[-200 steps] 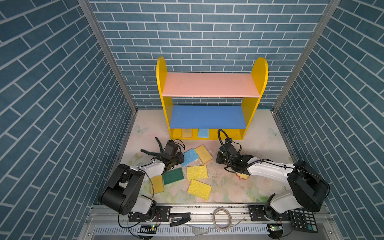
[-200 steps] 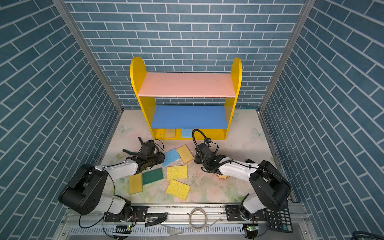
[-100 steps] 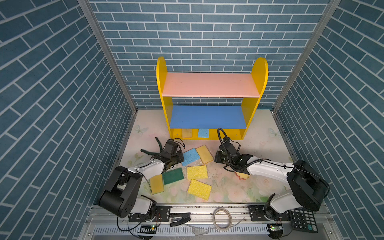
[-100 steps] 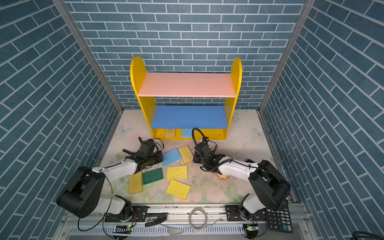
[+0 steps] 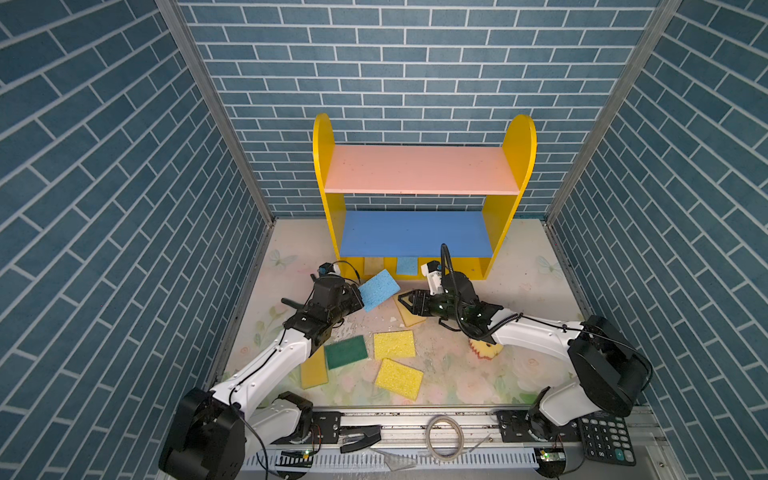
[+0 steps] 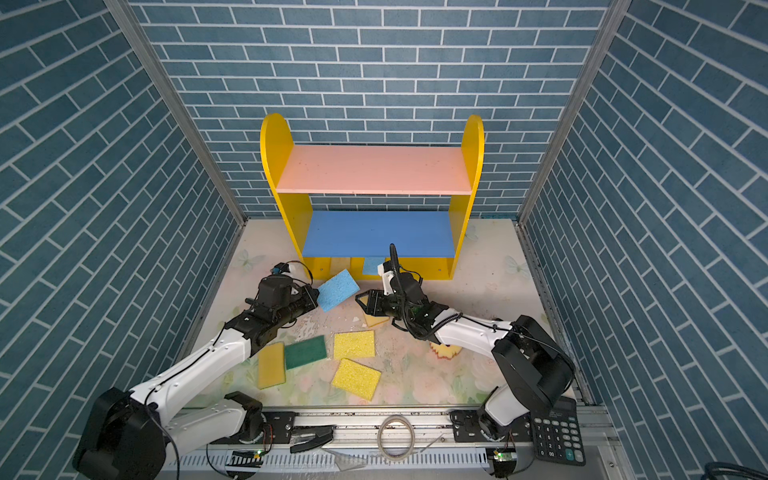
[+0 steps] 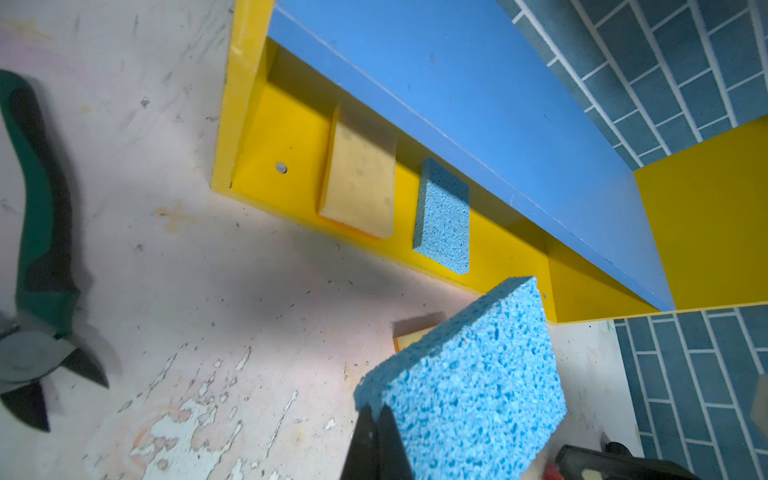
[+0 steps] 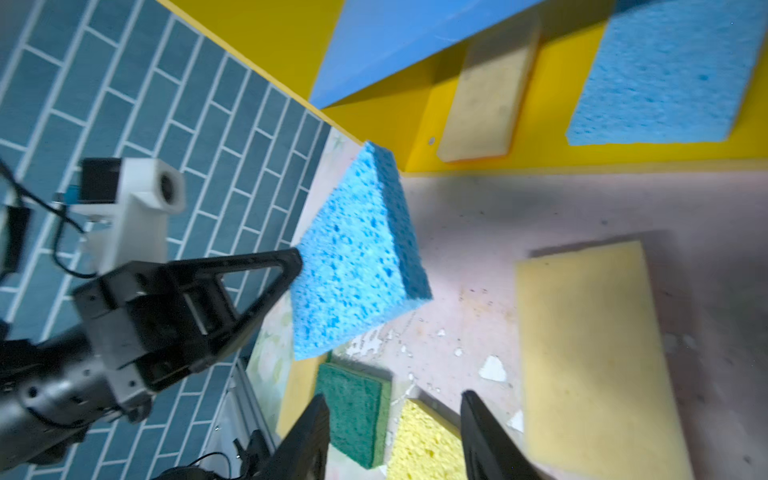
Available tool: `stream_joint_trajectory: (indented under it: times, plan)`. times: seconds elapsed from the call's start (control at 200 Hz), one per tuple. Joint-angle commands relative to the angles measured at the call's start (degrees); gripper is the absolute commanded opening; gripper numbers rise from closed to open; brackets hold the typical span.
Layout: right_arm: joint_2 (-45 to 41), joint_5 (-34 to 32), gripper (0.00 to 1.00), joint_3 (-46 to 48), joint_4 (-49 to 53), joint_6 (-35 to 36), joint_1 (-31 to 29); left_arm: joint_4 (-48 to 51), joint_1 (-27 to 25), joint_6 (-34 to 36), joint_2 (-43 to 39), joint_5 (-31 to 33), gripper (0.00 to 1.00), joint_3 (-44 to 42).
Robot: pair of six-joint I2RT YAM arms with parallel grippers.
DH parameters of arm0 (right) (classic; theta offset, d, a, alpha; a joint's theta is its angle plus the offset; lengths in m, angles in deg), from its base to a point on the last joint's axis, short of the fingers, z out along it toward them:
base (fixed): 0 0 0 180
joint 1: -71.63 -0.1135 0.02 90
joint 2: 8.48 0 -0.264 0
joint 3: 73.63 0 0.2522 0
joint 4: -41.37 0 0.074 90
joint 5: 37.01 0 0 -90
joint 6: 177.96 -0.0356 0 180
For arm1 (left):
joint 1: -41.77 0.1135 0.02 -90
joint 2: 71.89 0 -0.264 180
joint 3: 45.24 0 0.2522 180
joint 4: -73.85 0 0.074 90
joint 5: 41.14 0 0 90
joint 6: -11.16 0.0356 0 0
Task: Place and organize the cleaning sponges onto the shelf
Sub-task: 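Carry the blue sponge with the right gripper to the shelf's front board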
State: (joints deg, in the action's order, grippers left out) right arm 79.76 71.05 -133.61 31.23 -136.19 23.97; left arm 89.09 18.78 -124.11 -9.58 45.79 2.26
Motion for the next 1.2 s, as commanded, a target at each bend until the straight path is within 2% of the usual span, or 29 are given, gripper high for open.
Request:
stream_joint_trajectory:
  times: [0.0, 0.18, 0.33, 0.505, 0.66, 0.73, 0.86, 0.875, 0.95, 1.005, 1.11, 1.19]
  plan:
    - [3.2, 7.7, 0.52, -4.7, -6.7, -2.3, 0.2, -0.4, 0.2, -3.9, -2.2, 2.0, 0.0, -1.5]
    - [9.2, 11.1, 0.52, -8.6, -10.5, -5.9, 0.0, -2.1, 0.2, -6.1, -3.6, 2.7, 0.0, -1.6]
    - [11.2, 12.9, 0.53, -11.0, -9.6, -5.8, -0.3, -2.9, 0.2, -6.4, -3.2, 2.9, 0.0, -1.4]
    - [14.5, 13.9, 0.54, -14.5, -8.4, -6.3, -0.3, -4.6, 0.2, -7.2, -2.6, 2.7, 0.0, -2.0]
    - [18.7, 13.0, 0.51, -18.1, -10.6, -10.3, -0.3, -5.0, 0.2, -7.6, -2.6, 3.2, 0.0, -1.8]
    - [19.9, 11.6, 0.43, -19.3, -11.6, -11.5, -0.4, -5.4, 0.1, -7.7, -2.5, 3.3, 0.0, -1.9]
    - [20.3, 9.3, 0.16, -19.8, -13.1, -12.6, -0.3, -6.0, 0.2, -7.6, -1.8, 2.6, 0.0, -1.7]
    - [20.2, 9.1, 0.13, -19.8, -13.2, -12.6, -0.3, -6.1, 0.1, -7.6, -1.8, 2.5, 0.02, -1.8]
    - [19.6, 8.3, 0.0, -19.5, -11.5, -11.9, -0.2, -7.1, 0.1, -7.2, -1.7, 1.7, 0.3, -2.3]
    - [18.6, 7.6, 0.0, -18.9, -9.4, -10.8, 0.1, -6.8, 0.1, -6.5, -2.0, 1.5, 0.42, -2.3]
    - [14.4, 8.7, 0.0, -16.3, -1.6, -6.3, 2.7, -4.3, 0.1, -4.6, -3.7, 2.2, 0.47, -2.2]
    - [9.1, 9.5, 0.0, -15.3, 13.2, 4.0, 6.0, -3.2, 0.1, -3.7, -5.9, 3.3, 0.48, -3.1]
